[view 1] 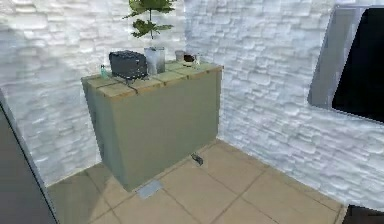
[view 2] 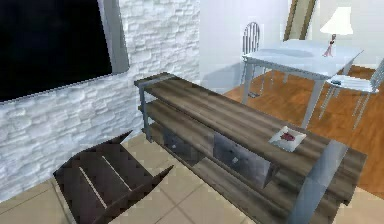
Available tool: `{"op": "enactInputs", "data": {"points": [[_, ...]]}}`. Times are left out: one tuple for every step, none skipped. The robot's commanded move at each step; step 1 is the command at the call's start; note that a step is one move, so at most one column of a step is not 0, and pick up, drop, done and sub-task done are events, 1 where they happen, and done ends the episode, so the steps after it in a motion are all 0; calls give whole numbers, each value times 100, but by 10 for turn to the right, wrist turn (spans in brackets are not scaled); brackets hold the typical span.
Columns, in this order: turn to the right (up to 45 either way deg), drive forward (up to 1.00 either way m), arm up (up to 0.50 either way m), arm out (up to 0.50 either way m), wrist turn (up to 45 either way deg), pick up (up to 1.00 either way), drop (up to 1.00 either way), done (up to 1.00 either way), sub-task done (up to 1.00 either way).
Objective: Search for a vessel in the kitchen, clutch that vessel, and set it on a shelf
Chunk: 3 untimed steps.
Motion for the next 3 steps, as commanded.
{"op": "enactInputs", "data": {"points": [[60, 0, 0, 0, 0, 0, 0, 0, 0], [0, 30, 0, 0, 0, 0, 0, 0, 0], [60, 0, 0, 0, 0, 0, 0, 0, 0]]}}
